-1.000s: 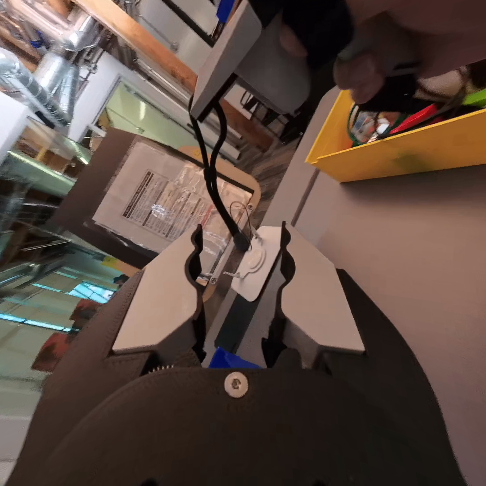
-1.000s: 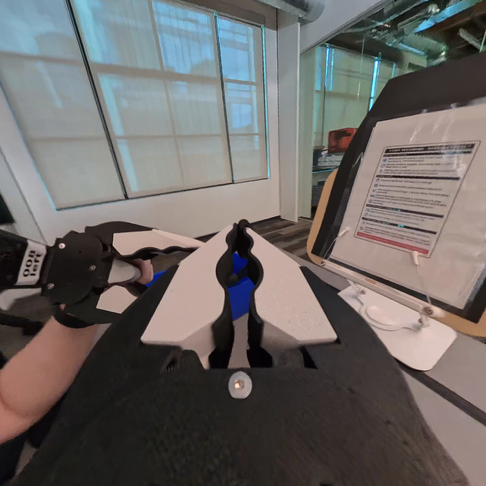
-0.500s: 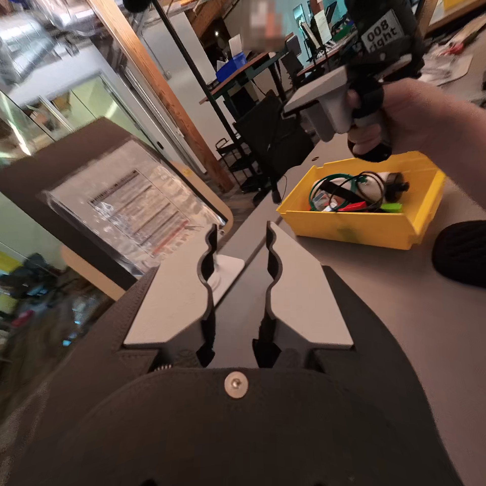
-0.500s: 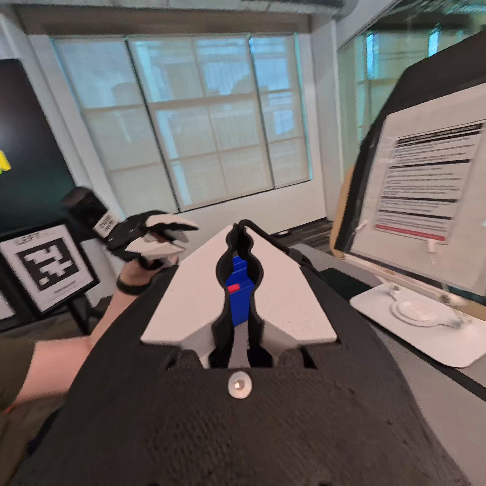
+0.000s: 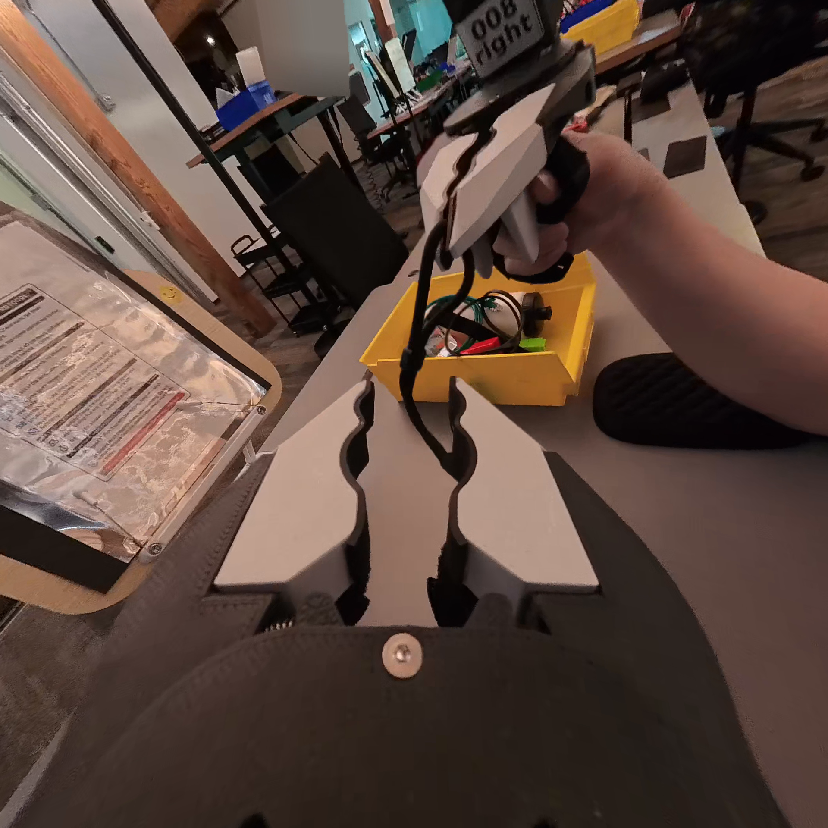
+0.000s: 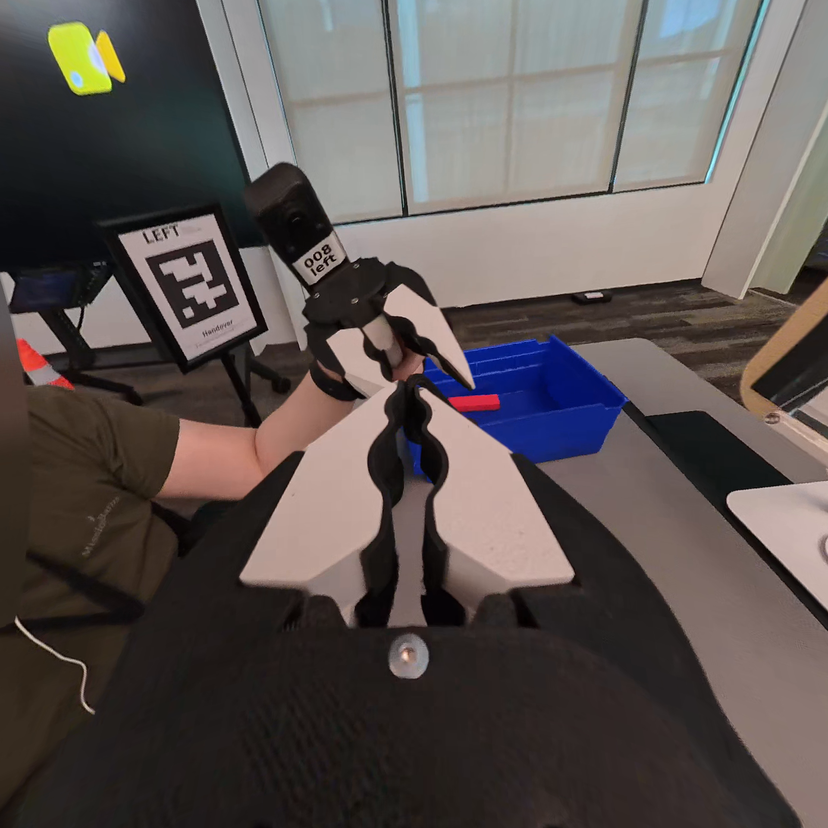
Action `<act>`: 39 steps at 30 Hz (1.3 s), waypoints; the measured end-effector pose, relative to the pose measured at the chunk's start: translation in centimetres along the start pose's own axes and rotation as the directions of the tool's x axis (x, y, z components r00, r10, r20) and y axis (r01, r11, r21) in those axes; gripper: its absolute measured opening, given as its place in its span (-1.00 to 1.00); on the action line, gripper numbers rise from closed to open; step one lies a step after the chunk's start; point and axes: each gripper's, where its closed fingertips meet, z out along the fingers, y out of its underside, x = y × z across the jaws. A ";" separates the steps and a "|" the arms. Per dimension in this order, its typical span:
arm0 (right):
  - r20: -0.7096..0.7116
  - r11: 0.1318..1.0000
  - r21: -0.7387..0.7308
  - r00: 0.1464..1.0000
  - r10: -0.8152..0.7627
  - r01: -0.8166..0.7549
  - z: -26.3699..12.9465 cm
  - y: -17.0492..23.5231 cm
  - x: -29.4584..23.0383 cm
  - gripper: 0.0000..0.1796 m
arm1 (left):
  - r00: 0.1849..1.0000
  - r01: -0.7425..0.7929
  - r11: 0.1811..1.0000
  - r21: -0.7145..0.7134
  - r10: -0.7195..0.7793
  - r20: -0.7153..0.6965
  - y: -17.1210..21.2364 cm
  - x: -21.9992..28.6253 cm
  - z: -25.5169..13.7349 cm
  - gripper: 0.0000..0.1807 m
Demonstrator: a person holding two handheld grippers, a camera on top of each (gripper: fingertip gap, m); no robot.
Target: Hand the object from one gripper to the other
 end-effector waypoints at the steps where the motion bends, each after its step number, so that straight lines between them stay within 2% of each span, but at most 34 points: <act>1: 0.006 1.000 -0.018 1.000 -0.010 0.010 0.4 0.2 -0.3 -1.00 | 1.000 -0.005 1.000 -0.008 0.005 -0.009 0.1 0.2 0.1 -0.65; 6: 0.036 0.997 -0.067 0.999 -0.032 0.035 1.5 0.6 -1.8 -1.00 | 0.999 -0.030 0.999 -0.033 0.029 -0.027 0.6 0.6 0.3 -0.75; 9: 0.051 0.994 -0.090 0.997 -0.050 0.054 1.8 0.8 -2.5 -1.00 | 0.997 -0.032 0.999 0.003 0.033 -0.063 0.2 1.0 0.1 -0.81; 10: 0.058 0.994 -0.096 0.997 -0.054 0.059 1.9 0.9 -2.7 -1.00 | 0.996 -0.028 1.000 0.007 0.029 -0.080 0.1 1.3 0.0 -0.76; 19: 0.093 0.990 -0.118 0.994 -0.062 0.073 2.0 1.1 -3.7 -0.99 | 0.983 -0.040 0.999 0.007 0.040 -0.180 0.3 2.7 -0.5 -0.89; 24: 0.070 0.992 -0.092 0.995 -0.075 0.081 1.9 0.8 -3.1 -0.96 | 0.987 -0.087 0.996 0.008 0.087 -0.132 0.2 2.0 -0.7 -0.96; 27: -0.015 0.991 0.015 0.991 -0.135 0.136 1.5 -1.1 -2.0 -0.70 | 0.996 -0.065 0.997 0.038 0.067 -0.062 -0.3 0.4 -1.4 -0.96; 30: -0.171 0.958 0.135 0.959 -0.228 0.252 0.3 -3.6 -0.5 -0.50 | 0.996 0.043 0.990 0.131 -0.053 0.074 -1.6 -3.1 -2.9 -0.96; 32: -0.334 0.908 0.202 0.897 -0.288 0.367 -1.2 -5.5 0.9 -0.48 | 0.968 0.165 0.951 0.259 -0.207 0.143 -2.8 -5.8 -4.6 -0.96; 35: -0.589 0.823 0.204 0.738 -0.330 0.531 -3.9 -7.4 3.0 -0.49 | 0.875 0.266 0.837 0.478 -0.417 0.244 -3.6 -10.0 -8.1 -0.97; 37: -0.681 0.788 0.171 0.649 -0.339 0.591 -4.7 -7.9 3.5 -0.52 | 0.817 0.249 0.795 0.553 -0.479 0.321 -3.2 -12.0 -10.1 -0.96; 39: -0.697 0.765 0.150 0.616 -0.368 0.626 -4.0 -8.1 2.9 -0.53 | 0.776 0.240 0.792 0.561 -0.504 0.379 -2.6 -13.0 -11.0 -0.96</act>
